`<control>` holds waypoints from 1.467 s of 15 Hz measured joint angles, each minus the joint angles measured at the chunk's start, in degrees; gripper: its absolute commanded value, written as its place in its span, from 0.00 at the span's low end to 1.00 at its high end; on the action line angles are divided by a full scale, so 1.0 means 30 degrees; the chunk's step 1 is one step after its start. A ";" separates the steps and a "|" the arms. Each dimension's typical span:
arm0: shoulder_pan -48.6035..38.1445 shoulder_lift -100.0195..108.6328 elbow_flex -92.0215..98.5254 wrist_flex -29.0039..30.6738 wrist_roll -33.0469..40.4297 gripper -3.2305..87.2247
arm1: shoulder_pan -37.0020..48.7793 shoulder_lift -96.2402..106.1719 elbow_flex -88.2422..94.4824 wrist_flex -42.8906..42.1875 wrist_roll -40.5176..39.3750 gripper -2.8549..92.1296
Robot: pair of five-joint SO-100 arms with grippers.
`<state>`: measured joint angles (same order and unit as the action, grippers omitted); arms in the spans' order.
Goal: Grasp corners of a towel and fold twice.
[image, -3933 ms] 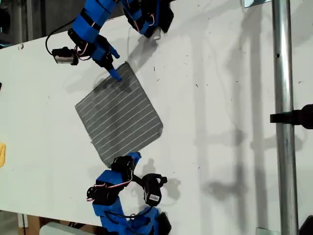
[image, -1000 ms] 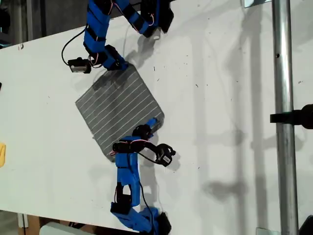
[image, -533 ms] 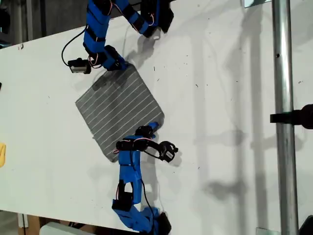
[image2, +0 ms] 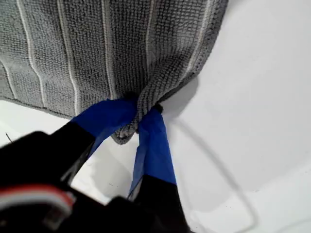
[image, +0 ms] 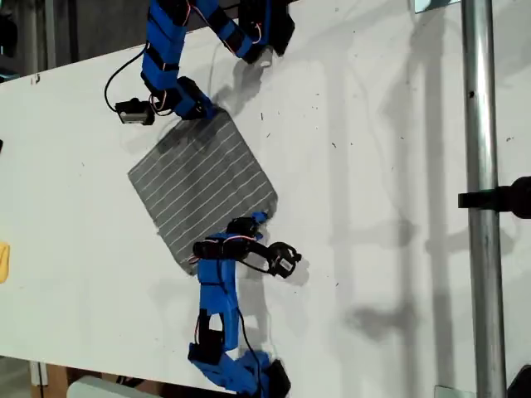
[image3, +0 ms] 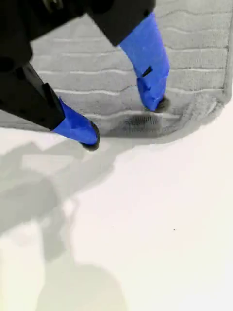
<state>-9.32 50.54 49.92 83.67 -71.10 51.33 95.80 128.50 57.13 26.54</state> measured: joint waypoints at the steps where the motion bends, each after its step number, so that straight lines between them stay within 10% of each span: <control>1: 0.0029 0.1729 0.0000 0.0264 0.0088 0.24 | 0.0000 0.0000 0.0000 0.0000 0.0000 0.03; 6: -0.0029 -0.0762 0.0000 -0.2666 0.0586 0.01 | -0.0059 0.0000 0.0000 0.0000 0.0000 0.03; 18: 0.0234 -0.1875 0.0820 -0.0146 -0.1758 0.00 | -0.8232 -0.2139 -0.2783 0.0879 0.6475 0.03; 22: 0.0381 0.2871 0.8906 -0.2139 -0.2490 0.00 | -1.0898 -0.4512 -0.5801 0.1289 0.8291 0.03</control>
<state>-8.17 59.15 76.64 77.26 -78.57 18.63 82.27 111.09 61.00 51.42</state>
